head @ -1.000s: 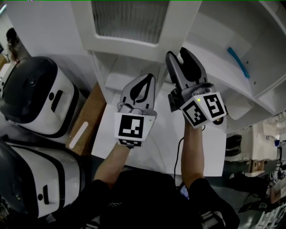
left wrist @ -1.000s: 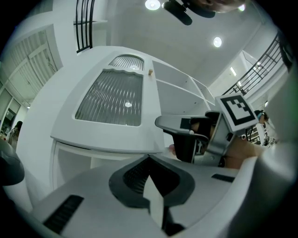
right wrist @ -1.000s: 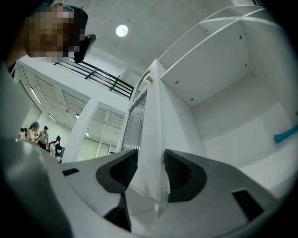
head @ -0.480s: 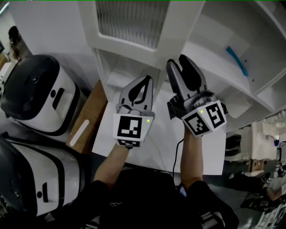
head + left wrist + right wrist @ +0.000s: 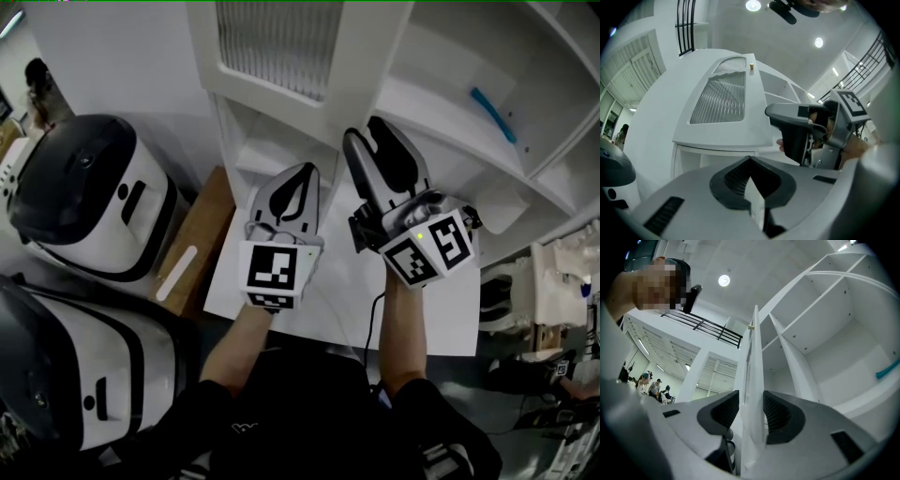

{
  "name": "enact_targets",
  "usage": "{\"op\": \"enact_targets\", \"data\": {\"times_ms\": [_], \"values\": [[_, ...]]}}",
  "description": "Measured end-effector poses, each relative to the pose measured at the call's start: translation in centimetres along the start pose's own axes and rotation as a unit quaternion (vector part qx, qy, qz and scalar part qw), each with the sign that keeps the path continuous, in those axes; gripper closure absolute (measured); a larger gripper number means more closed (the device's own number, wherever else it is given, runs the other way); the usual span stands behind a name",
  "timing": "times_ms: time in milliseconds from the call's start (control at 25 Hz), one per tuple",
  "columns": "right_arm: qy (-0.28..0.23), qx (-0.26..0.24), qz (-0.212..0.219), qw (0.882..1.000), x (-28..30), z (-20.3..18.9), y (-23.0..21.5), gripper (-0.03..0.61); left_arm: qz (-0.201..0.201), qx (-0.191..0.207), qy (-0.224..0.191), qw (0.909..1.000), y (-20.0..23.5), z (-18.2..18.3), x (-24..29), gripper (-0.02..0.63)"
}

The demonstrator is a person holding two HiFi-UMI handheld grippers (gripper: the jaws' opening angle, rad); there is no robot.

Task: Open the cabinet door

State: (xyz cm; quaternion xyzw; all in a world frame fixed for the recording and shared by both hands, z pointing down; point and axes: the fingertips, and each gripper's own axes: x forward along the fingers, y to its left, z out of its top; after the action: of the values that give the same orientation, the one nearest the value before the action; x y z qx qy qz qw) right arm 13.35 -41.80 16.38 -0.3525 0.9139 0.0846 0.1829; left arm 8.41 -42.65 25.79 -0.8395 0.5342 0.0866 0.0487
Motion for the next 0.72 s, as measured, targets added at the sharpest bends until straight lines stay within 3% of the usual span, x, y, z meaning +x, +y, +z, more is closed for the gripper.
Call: {"op": "enact_targets", "data": {"times_ms": [320,720], "values": [[0.001,0.000,-0.016,1.000,-0.6,0.5,2.0,0.483,0.005,-0.003,-0.007,1.0000,0.4,1.0,-2.5,0.609],[-0.001,-0.006,-0.014,1.000,-0.9,0.8,7.4,0.503,0.007,-0.005,-0.015,0.9999,1.7,2.0,-7.3,0.609]]}}
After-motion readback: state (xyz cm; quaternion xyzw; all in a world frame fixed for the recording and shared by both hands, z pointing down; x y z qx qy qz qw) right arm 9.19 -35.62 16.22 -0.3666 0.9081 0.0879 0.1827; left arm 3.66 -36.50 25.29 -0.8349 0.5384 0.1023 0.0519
